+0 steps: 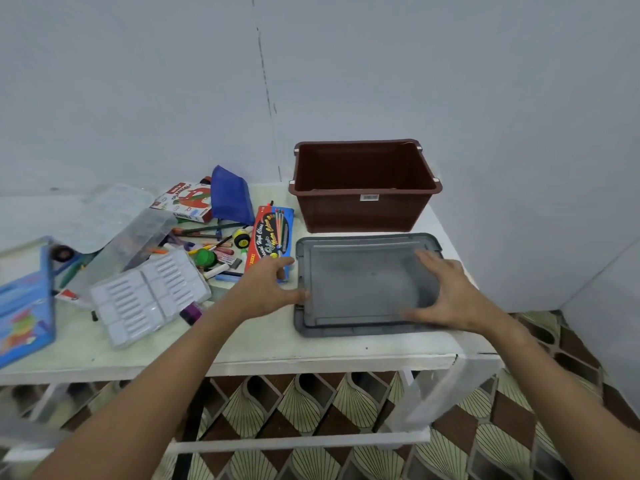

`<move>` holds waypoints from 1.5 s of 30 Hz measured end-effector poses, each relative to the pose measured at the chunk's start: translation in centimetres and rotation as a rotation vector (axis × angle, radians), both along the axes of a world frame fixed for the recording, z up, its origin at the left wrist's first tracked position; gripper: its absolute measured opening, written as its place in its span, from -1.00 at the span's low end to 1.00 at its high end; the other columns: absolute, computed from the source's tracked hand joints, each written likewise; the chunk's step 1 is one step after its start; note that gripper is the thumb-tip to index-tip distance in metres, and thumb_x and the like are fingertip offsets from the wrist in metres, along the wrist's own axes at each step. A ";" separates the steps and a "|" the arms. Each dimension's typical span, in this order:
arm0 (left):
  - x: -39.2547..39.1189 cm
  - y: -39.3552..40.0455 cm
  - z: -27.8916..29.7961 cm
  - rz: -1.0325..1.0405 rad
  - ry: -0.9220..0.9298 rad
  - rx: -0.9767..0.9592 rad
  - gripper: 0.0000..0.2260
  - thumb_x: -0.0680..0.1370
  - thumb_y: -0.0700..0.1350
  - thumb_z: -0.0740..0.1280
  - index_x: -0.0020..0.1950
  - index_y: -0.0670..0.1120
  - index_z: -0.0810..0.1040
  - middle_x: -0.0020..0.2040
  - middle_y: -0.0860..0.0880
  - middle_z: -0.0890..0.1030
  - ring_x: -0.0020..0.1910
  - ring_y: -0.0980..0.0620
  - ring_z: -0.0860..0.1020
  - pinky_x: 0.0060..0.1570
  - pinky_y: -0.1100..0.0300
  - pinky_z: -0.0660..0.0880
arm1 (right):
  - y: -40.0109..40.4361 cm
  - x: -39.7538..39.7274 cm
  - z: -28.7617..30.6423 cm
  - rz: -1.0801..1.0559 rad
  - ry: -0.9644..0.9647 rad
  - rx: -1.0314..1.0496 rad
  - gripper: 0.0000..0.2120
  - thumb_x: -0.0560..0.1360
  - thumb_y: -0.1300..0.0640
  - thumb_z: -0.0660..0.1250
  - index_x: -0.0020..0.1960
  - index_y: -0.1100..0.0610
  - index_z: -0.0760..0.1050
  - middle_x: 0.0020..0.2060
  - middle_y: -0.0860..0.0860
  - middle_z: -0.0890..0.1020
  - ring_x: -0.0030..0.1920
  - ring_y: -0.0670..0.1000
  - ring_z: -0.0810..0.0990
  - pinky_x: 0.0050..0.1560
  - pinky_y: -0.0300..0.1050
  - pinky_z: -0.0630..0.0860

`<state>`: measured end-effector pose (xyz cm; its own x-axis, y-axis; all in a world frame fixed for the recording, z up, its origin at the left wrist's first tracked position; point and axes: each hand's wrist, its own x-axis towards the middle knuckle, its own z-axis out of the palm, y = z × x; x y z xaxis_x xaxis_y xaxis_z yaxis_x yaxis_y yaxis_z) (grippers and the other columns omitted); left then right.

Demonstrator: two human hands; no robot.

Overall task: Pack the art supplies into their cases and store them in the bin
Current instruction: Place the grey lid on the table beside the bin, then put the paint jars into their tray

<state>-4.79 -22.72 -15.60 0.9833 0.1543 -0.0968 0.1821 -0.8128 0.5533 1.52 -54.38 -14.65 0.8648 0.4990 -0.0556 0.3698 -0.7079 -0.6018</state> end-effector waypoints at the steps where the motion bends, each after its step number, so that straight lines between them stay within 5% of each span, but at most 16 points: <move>1: -0.2 1.0 0.6 0.011 -0.020 -0.002 -0.34 0.41 0.15 0.47 0.44 -0.06 0.39 0.05 0.00 0.46 -0.04 0.08 0.46 -0.20 0.28 0.38 | 1.7 0.1 0.3 0.028 -0.003 0.026 0.09 0.22 -0.21 0.56 0.56 0.01 0.04 0.52 -0.08 0.12 0.49 -0.03 0.03 0.47 0.00 0.08; 5: -1.9 6.3 2.8 0.141 -0.059 -0.035 -0.45 0.40 0.11 0.49 0.35 0.02 0.48 0.08 0.03 0.53 -0.06 0.12 0.51 -0.22 0.30 0.41 | 10.4 0.0 1.7 0.179 -0.011 0.101 0.00 0.25 -0.15 0.57 0.53 0.03 0.14 0.47 -0.08 0.24 0.46 -0.06 0.13 0.45 -0.14 0.13; 9: -5.0 13.7 3.7 0.275 -0.114 -0.053 -0.53 0.40 0.06 0.50 0.28 0.02 0.54 0.12 0.01 0.58 -0.11 0.10 0.53 -0.07 0.23 0.43 | 20.5 -0.7 2.4 0.328 0.009 0.169 -0.21 0.29 0.00 0.58 0.42 0.13 0.35 0.19 -0.10 0.50 0.13 -0.22 0.45 0.23 -0.40 0.32; 15: -9.4 24.8 2.7 0.380 -0.089 0.012 -0.58 0.44 -0.02 0.47 0.27 -0.04 0.52 0.09 -0.03 0.55 -0.17 0.09 0.51 -0.19 0.23 0.40 | 33.5 -2.5 1.1 0.389 0.017 0.237 -0.30 0.31 0.02 0.57 0.39 0.10 0.42 0.28 -0.07 0.52 0.20 -0.22 0.45 0.03 -0.60 0.28; 19: -13.0 33.6 0.1 0.479 0.032 0.168 -0.53 0.46 0.03 0.43 0.32 -0.08 0.50 0.23 -0.19 0.48 0.15 -0.13 0.49 0.11 0.10 0.39 | 41.9 -5.4 -0.3 0.404 0.047 0.224 -0.40 0.33 0.00 0.55 0.33 0.04 0.48 0.21 -0.09 0.55 0.10 -0.20 0.49 -0.06 -0.53 0.34; 24: -15.2 39.6 -3.7 0.456 0.253 0.296 -0.44 0.45 0.25 0.33 0.39 0.05 0.40 0.37 -0.17 0.31 0.37 -0.20 0.29 0.30 -0.05 0.30 | 49.0 -7.4 -1.7 0.364 0.005 0.165 -0.33 0.31 -0.06 0.55 0.36 0.04 0.43 0.36 -0.01 0.42 0.36 -0.05 0.36 0.25 -0.31 0.24; 29: -14.3 41.3 -4.5 0.453 0.162 0.240 -0.47 0.49 0.22 0.30 0.39 0.02 0.40 0.39 -0.16 0.30 0.38 -0.19 0.25 0.31 -0.03 0.27 | 52.3 -8.3 -2.7 0.313 -0.107 -0.052 -0.25 0.33 -0.19 0.49 0.43 0.02 0.36 0.43 0.06 0.30 0.41 0.12 0.18 0.38 -0.01 0.16; 35: -12.2 42.8 -3.0 0.396 0.064 0.157 -0.63 0.54 0.09 0.25 0.28 -0.06 0.49 0.33 -0.13 0.41 0.30 -0.14 0.34 0.20 0.06 0.38 | 52.3 -7.8 -3.6 0.289 -0.161 -0.024 -0.32 0.34 -0.07 0.51 0.39 0.09 0.40 0.40 0.06 0.32 0.34 0.10 0.20 0.31 -0.06 0.18; 40: -11.2 41.4 -2.1 0.381 -0.097 0.018 -0.49 0.52 0.00 0.35 0.43 -0.13 0.38 0.42 -0.15 0.29 0.36 -0.14 0.34 0.29 0.02 0.33 | 51.6 -6.9 -3.7 0.286 -0.121 0.030 -0.29 0.29 -0.12 0.54 0.37 0.04 0.41 0.42 0.01 0.30 0.40 0.04 0.20 0.37 -0.04 0.19; 45: -10.3 37.0 -1.2 0.117 -0.164 -0.040 -0.43 0.48 0.09 0.42 0.43 -0.04 0.37 0.38 -0.07 0.35 0.36 -0.01 0.34 0.18 0.26 0.22 | 49.6 -6.0 -4.1 0.246 -0.193 0.117 -0.37 0.30 -0.20 0.51 0.31 -0.05 0.47 0.40 -0.05 0.36 0.41 0.00 0.23 0.37 -0.04 0.20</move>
<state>-15.05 14.32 -16.84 0.9619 0.2677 0.0549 0.1787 -0.7681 0.6148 -4.44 -4.73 -18.78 0.7067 0.6874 0.1674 0.6360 -0.5137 -0.5758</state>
